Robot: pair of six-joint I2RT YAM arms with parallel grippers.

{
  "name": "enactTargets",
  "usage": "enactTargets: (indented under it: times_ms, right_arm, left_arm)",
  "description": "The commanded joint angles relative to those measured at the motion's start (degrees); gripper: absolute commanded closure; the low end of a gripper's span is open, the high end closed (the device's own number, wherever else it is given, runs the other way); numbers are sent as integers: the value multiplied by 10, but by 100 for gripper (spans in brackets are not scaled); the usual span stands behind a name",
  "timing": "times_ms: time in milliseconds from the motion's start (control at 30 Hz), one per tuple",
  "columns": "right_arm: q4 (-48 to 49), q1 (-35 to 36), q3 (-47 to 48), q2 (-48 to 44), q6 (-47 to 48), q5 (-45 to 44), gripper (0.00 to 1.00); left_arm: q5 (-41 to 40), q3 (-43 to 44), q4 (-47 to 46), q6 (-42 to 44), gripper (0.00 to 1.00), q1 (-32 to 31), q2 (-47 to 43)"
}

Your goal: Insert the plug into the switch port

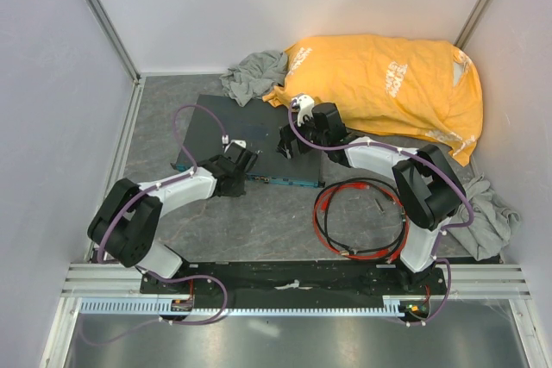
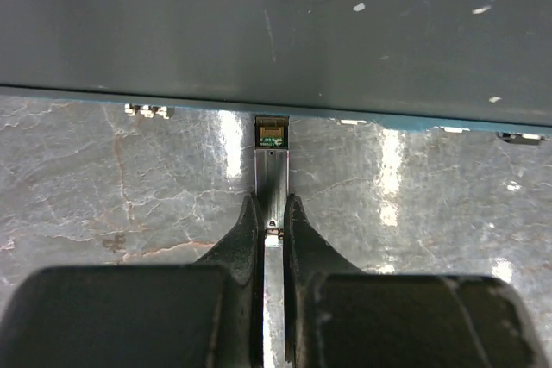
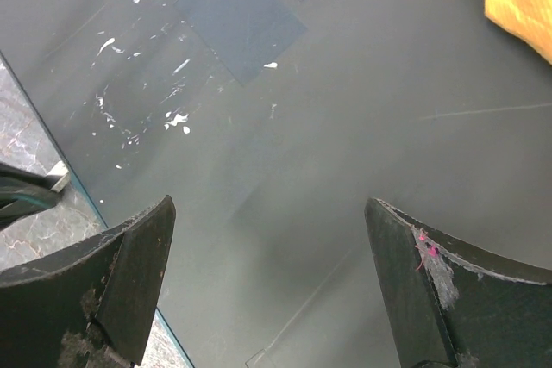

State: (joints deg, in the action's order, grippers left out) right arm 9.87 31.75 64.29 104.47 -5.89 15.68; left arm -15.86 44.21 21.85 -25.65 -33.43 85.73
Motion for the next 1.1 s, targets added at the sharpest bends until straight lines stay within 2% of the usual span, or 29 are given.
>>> enactTargets:
  times_ms: [0, 300, 533, 700, 800, 833, 933, 1033, 1067]
  right_arm:
    - [16, 2, 2, -1, 17, 27, 2]
    - [-5, 2, 18, 16, 30, 44, 2]
    - [-20, 1, 25, 19, 39, 44, 2]
    - [-36, 2, 31, 14, 45, 40, 2]
    - [-41, 10, 19, -10, 44, 2, 2]
    - [-42, 12, 15, -18, 38, -37, 2]
    - [-83, 21, 11, -52, -9, -124, 2]
    - [-114, 31, 0, -90, -33, -153, 2]
    - [-133, 41, -15, -100, -39, -197, 2]
  left_arm:
    - [5, 4, -44, -3, 98, 9, 19]
    - [12, -3, -82, 10, 98, 21, 29]
    - [-10, -4, -66, -3, 99, 21, 6]
    - [5, -3, -56, -2, 99, 21, -7]
    - [23, -3, -38, -2, 98, 21, -17]
    - [28, -4, -35, -2, 98, 21, -26]
    - [39, -13, -30, 1, 98, 21, -41]
    - [43, -19, -31, 2, 98, 21, -51]
    - [46, -19, -31, 4, 98, 21, -52]
